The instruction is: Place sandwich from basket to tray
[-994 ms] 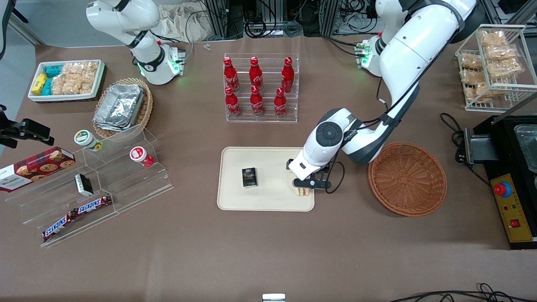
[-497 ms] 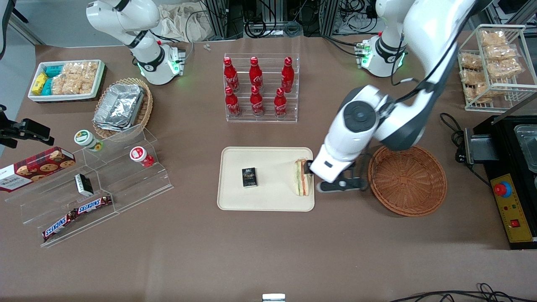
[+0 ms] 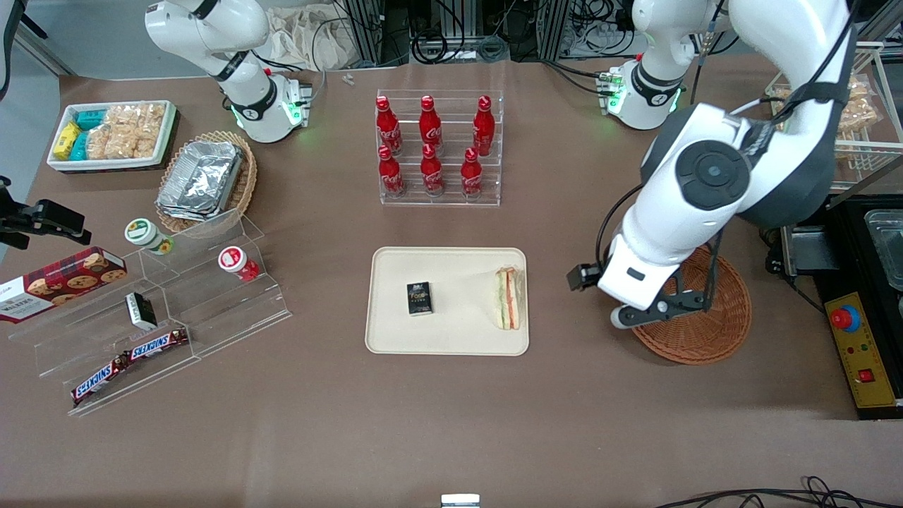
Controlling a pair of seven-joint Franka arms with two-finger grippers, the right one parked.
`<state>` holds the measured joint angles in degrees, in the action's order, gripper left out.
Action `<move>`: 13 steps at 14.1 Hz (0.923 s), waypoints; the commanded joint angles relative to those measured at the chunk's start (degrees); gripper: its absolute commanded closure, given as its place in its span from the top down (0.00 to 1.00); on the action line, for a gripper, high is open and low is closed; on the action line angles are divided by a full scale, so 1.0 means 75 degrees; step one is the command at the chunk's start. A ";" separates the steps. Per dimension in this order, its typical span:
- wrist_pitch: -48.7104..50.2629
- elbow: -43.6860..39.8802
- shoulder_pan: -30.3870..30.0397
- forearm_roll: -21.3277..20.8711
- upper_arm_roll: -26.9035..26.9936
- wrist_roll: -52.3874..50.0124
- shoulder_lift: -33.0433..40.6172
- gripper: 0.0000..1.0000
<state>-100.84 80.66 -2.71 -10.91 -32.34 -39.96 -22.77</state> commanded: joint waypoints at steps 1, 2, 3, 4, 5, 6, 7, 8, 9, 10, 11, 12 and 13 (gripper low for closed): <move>0.0729 0.0073 0.0021 0.0608 0.0477 0.0814 0.0748 0.99; 0.0847 0.0131 0.0056 0.0947 0.0781 0.1037 0.1041 0.99; 0.1057 0.0213 0.0114 0.1125 0.1098 0.1364 0.1322 0.99; 0.1314 0.0260 0.0126 0.1185 0.1333 0.1611 0.1534 0.99; 0.1595 0.0307 0.0161 0.1185 0.1451 0.1799 0.1756 0.99; 0.1795 0.0412 0.0185 0.1197 0.1684 0.1986 0.1979 0.99; 0.1913 0.0633 0.0359 0.1220 0.2035 0.2313 0.2271 0.99; 0.1949 0.0902 0.0709 0.1220 0.2642 0.2537 0.2634 0.99; 0.1950 0.1184 0.0956 0.1255 0.3123 0.2585 0.2974 0.99; 0.1961 0.1384 0.0947 0.1383 0.3232 0.2702 0.3244 0.99; 0.1973 0.1536 0.0866 0.1489 0.3280 0.2993 0.3491 0.99; 0.2031 0.1689 0.0807 0.1559 0.3443 0.3158 0.3679 0.99; 0.2148 0.1771 0.0795 0.1572 0.3491 0.3171 0.3773 0.99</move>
<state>-85.30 89.61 3.13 -0.48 -7.70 -17.94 1.37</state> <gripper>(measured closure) 0.004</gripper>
